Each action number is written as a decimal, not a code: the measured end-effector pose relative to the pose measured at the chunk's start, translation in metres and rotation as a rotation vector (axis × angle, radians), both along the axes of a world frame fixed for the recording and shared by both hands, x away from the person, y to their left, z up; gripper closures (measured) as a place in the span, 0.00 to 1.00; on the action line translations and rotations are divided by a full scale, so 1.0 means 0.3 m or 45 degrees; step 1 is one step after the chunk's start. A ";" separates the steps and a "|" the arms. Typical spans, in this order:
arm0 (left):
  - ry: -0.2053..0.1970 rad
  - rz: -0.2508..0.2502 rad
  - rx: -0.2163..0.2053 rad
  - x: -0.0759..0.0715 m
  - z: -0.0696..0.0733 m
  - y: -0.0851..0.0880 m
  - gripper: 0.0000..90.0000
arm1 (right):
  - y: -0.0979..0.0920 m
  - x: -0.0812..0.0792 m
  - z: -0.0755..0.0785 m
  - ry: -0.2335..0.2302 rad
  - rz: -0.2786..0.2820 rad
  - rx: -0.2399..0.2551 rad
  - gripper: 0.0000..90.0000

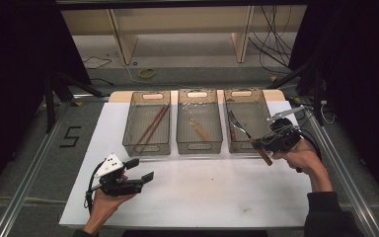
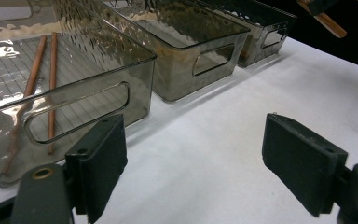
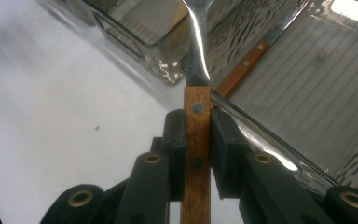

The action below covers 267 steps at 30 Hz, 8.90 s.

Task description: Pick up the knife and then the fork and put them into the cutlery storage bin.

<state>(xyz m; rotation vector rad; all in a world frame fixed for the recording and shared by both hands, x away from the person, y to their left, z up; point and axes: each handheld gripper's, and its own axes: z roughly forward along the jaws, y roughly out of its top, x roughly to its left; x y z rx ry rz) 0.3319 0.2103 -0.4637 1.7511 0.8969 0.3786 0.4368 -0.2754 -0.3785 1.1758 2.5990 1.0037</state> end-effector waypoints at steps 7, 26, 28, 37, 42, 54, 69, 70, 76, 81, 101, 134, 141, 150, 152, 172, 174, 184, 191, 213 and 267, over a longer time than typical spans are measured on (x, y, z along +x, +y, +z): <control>0.000 0.001 -0.001 0.000 0.000 -0.001 0.24 | 0.001 0.015 0.010 -0.001 -0.021 0.022 0.87; 0.000 0.002 -0.003 0.000 0.000 0.001 0.24 | 0.012 0.102 0.051 -0.004 -0.111 0.072 0.87; 0.000 0.002 -0.005 0.000 0.000 0.001 0.24 | 0.012 0.109 0.052 -0.004 -0.123 0.072 0.87; -0.001 0.001 -0.003 0.001 0.000 0.001 0.24 | 0.006 0.147 0.047 0.004 -0.193 0.092 0.87; -0.001 0.005 -0.010 0.002 -0.001 0.001 0.24 | 0.012 0.167 0.048 0.006 -0.216 0.086 0.87; -0.002 0.004 -0.013 0.002 -0.001 0.001 0.24 | 0.040 0.222 0.063 0.005 -0.265 0.101 0.87; -0.014 -0.003 -0.019 0.000 0.001 0.002 0.23 | 0.055 0.288 0.069 0.011 -0.345 0.097 0.87; -0.015 -0.003 -0.019 -0.001 0.001 0.001 0.23 | 0.056 0.291 0.068 0.014 -0.349 0.097 0.87; -0.020 -0.005 -0.030 -0.001 0.001 0.002 0.22 | 0.064 0.307 0.053 0.023 -0.372 0.094 0.87; -0.023 -0.005 -0.029 -0.001 0.002 0.002 0.22 | 0.070 0.319 0.036 0.034 -0.389 0.089 0.87; -0.024 -0.006 -0.028 -0.002 0.002 0.003 0.22 | 0.083 0.340 -0.007 0.050 -0.455 0.057 0.87; -0.023 -0.007 -0.026 -0.001 0.002 0.002 0.22 | 0.091 0.354 -0.104 0.099 -0.511 -0.012 0.86; -0.023 -0.007 -0.026 -0.001 0.002 0.002 0.22 | 0.091 0.352 -0.121 0.111 -0.514 -0.019 0.86; -0.024 -0.008 -0.026 -0.001 0.002 0.002 0.22 | 0.090 0.354 -0.138 0.130 -0.522 -0.025 0.86; -0.024 -0.008 -0.025 -0.002 0.002 0.002 0.22 | 0.090 0.354 -0.144 0.139 -0.534 -0.025 0.86; -0.023 -0.009 -0.021 -0.002 0.002 0.001 0.22 | 0.084 0.326 -0.102 0.105 -0.459 0.054 0.57; -0.023 -0.009 -0.020 -0.002 0.002 0.001 0.22 | 0.090 0.317 -0.094 0.091 -0.447 0.068 0.56; -0.023 -0.010 -0.018 -0.001 0.002 0.002 0.22 | 0.120 0.268 -0.072 0.033 -0.367 0.103 0.48; -0.021 -0.011 -0.019 -0.001 0.001 0.001 0.22 | 0.125 0.215 -0.069 -0.018 -0.352 0.155 0.45; -0.016 -0.010 -0.018 0.000 0.000 -0.001 0.22 | 0.159 0.046 -0.066 -0.156 -0.252 0.220 0.39; 0.026 -0.047 -0.019 0.005 -0.008 -0.004 0.22 | 0.138 -0.349 -0.199 -0.375 -0.126 0.443 0.24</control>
